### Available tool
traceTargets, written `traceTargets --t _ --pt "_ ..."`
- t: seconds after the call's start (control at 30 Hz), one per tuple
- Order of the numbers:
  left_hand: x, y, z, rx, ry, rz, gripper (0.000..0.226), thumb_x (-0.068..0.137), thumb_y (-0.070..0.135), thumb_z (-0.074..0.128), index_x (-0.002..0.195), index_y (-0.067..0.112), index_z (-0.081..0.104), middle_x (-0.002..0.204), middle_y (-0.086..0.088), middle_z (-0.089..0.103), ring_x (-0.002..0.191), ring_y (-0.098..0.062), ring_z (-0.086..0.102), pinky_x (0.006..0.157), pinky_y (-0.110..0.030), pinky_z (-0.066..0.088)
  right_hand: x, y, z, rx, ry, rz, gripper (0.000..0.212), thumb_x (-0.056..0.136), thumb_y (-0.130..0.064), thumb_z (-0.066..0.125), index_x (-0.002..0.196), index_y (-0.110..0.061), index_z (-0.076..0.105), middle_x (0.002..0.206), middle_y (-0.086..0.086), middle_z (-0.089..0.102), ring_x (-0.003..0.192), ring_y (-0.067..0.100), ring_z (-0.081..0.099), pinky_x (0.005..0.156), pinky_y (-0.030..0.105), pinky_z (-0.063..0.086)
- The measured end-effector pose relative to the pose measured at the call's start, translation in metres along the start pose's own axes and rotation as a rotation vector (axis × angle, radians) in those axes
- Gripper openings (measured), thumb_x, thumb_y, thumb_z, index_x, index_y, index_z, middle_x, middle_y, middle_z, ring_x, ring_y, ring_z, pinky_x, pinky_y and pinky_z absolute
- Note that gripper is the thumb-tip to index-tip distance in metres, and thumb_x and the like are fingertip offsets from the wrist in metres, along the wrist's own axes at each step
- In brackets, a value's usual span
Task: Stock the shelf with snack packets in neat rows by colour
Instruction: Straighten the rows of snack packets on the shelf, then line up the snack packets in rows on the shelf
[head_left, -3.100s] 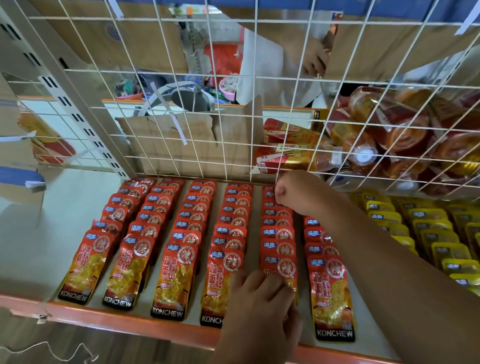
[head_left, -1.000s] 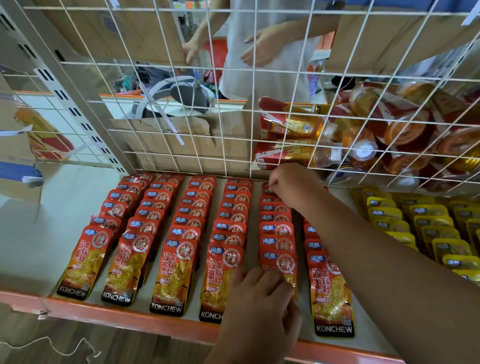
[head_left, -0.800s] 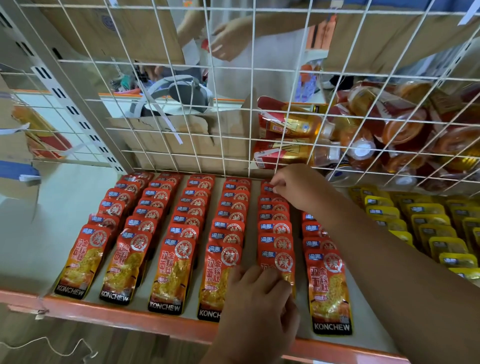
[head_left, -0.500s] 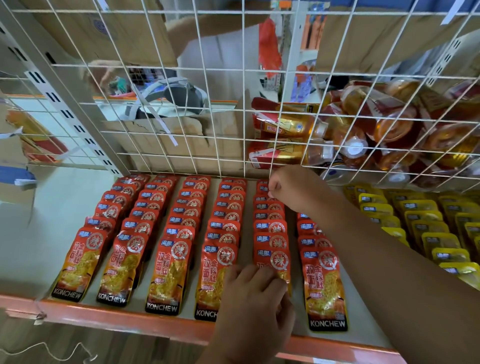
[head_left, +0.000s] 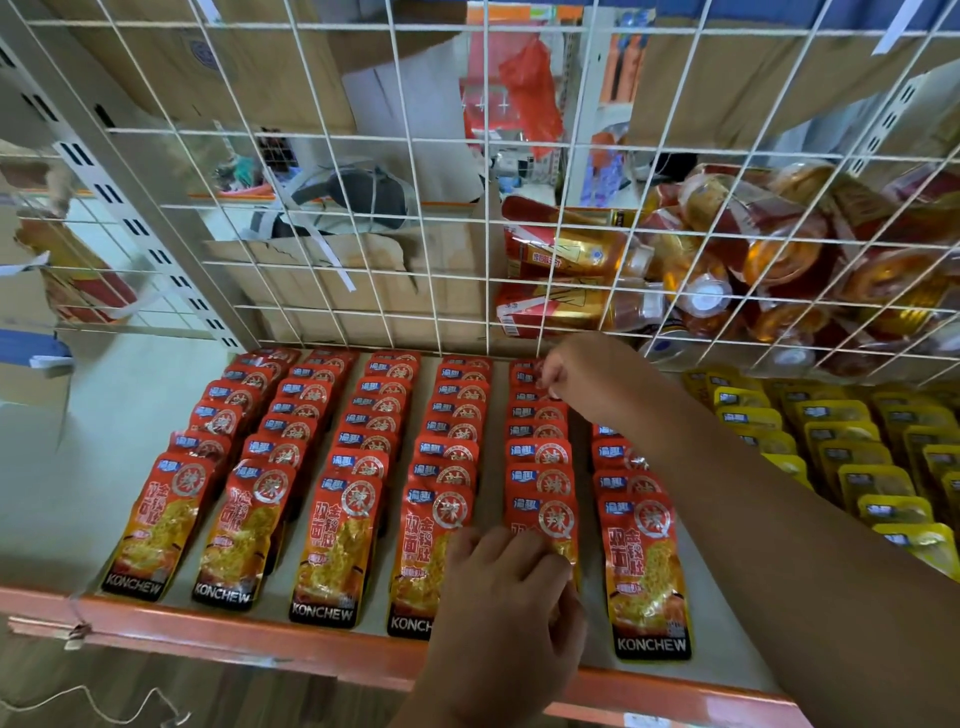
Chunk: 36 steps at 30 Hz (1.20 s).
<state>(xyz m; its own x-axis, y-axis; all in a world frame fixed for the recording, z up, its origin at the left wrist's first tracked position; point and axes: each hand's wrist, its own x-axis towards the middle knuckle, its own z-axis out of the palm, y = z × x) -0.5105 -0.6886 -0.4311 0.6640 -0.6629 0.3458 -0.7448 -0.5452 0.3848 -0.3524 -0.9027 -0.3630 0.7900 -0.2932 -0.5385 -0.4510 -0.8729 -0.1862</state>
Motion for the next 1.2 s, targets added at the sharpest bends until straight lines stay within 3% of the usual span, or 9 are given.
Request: traceTargets --t 0.07,0.2,0.4,0.63,0.77,1.0,1.2 --pt "0.000 0.000 0.000 0.004 -0.004 -0.001 0.011 0.082 0.039 0.067 0.084 0.028 0.067 0.088 0.015 0.062 0.083 -0.007 0.056 0.082 -0.037 0.047 -0.001 0.006 0.005 -0.014 0.022 -0.043 0.035 0.096 -0.023 0.063 0.131 -0.020 0.064 0.135 0.006 0.059 0.125 0.026 0.055 0.107 0.043 0.046" --pt "0.000 0.000 0.001 -0.002 0.004 -0.005 0.010 0.082 0.038 0.067 0.082 0.028 0.066 0.088 0.014 0.062 0.083 -0.009 0.057 0.081 -0.036 0.046 -0.012 0.023 0.024 -0.048 0.294 -0.228 0.019 0.090 -0.024 0.056 0.095 -0.026 0.074 0.092 -0.001 0.071 0.087 0.023 0.067 0.081 0.044 0.058" --pt "0.000 -0.001 0.001 -0.001 0.006 0.004 0.010 0.082 0.038 0.067 0.082 0.027 0.066 0.087 0.014 0.062 0.082 -0.008 0.055 0.080 -0.035 0.045 -0.018 0.010 0.010 -0.066 0.191 -0.139 0.027 0.096 -0.024 0.064 0.122 -0.020 0.069 0.126 0.002 0.064 0.115 0.023 0.060 0.101 0.040 0.051" --pt "0.000 -0.001 0.001 0.001 0.011 0.005 0.011 0.083 0.038 0.066 0.082 0.027 0.067 0.086 0.013 0.062 0.081 -0.009 0.056 0.079 -0.036 0.046 -0.018 0.016 0.014 -0.028 0.314 -0.131 0.022 0.095 -0.021 0.065 0.115 -0.021 0.071 0.115 0.002 0.067 0.105 0.021 0.063 0.097 0.038 0.053" --pt "0.000 -0.001 0.001 0.000 0.005 0.004 0.011 0.083 0.038 0.066 0.083 0.027 0.067 0.087 0.013 0.062 0.081 -0.009 0.055 0.080 -0.037 0.046 -0.015 0.015 0.018 -0.065 0.332 -0.141 0.021 0.094 -0.021 0.065 0.114 -0.025 0.072 0.115 0.001 0.068 0.103 0.020 0.063 0.086 0.027 0.048" --pt "0.000 -0.001 0.001 0.003 0.007 0.009 0.011 0.083 0.039 0.066 0.083 0.028 0.066 0.087 0.014 0.062 0.081 -0.008 0.055 0.080 -0.035 0.045 -0.021 0.015 0.012 -0.091 0.335 -0.091 0.028 0.094 -0.021 0.065 0.122 -0.025 0.069 0.120 0.002 0.066 0.106 0.021 0.064 0.095 0.036 0.053" --pt "0.000 -0.001 0.003 -0.001 0.013 0.004 0.010 0.083 0.037 0.067 0.082 0.027 0.066 0.087 0.012 0.062 0.080 -0.010 0.055 0.079 -0.037 0.045 -0.020 0.016 0.012 -0.109 0.338 -0.106 0.026 0.093 -0.019 0.066 0.118 -0.025 0.070 0.116 0.001 0.067 0.102 0.020 0.064 0.092 0.035 0.054"
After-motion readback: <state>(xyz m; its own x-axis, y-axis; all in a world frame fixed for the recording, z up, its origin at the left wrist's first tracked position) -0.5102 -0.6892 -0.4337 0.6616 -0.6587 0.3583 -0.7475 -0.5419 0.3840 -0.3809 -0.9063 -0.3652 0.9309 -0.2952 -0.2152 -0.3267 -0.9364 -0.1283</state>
